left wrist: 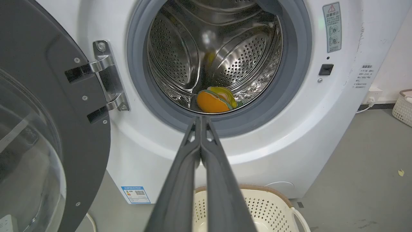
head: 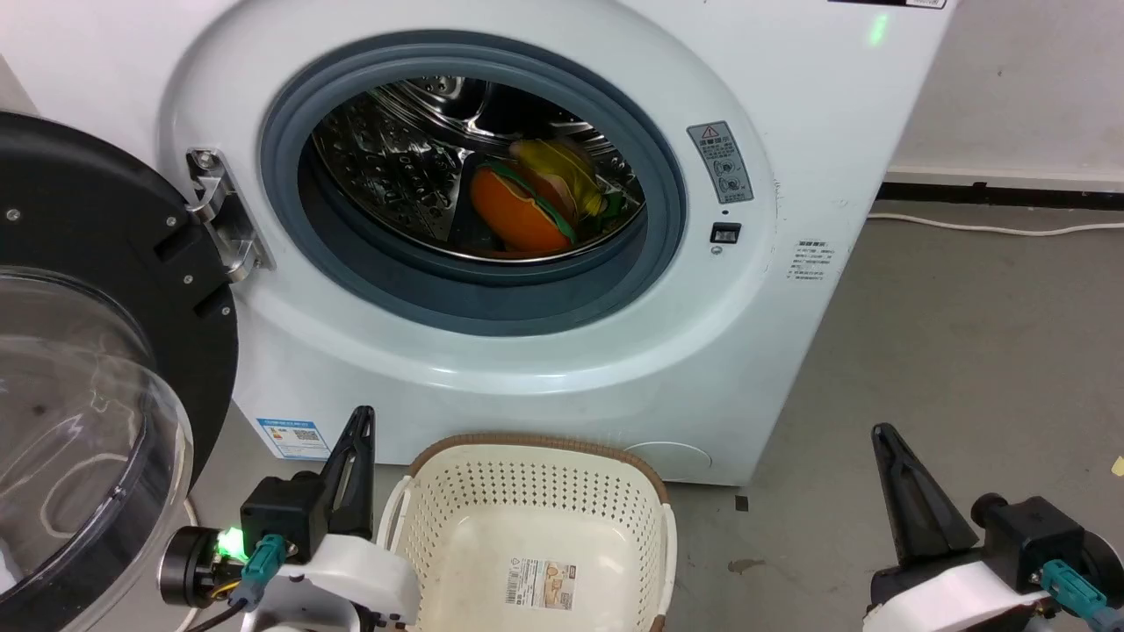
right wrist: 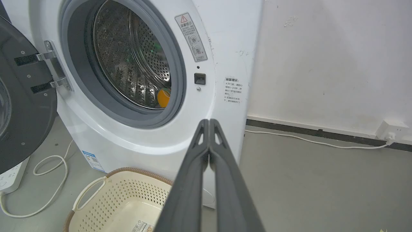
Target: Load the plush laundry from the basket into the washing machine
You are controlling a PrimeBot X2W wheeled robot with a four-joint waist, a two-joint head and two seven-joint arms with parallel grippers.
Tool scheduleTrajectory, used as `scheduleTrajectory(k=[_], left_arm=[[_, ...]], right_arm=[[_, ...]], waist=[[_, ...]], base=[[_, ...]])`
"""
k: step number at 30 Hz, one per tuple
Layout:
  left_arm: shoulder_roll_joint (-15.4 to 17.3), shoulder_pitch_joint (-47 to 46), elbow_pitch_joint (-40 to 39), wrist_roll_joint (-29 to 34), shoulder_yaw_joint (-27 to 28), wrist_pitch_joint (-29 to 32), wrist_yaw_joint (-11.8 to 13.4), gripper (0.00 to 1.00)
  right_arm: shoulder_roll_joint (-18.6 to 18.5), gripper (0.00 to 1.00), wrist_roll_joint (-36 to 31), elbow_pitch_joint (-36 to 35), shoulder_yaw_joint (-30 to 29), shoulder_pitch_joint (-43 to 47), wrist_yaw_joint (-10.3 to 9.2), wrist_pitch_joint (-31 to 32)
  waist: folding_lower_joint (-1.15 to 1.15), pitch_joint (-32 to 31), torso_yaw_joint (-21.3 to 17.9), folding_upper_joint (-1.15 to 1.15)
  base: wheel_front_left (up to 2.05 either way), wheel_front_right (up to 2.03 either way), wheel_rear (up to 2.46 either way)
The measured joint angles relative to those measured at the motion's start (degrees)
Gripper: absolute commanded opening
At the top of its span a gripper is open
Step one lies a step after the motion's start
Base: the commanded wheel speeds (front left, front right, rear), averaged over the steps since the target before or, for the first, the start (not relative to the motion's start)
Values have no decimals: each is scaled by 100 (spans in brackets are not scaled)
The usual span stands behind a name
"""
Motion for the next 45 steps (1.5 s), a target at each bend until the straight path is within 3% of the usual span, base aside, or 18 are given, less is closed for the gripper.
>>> scheduleTrajectory(k=[45], left_arm=[[-258, 242, -269, 391, 466, 539, 0, 0]], right_arm=[[0, 0, -261, 196, -8, -119, 0, 533]], waist=[[0, -237, -57, 0]], base=[[0, 0, 0]])
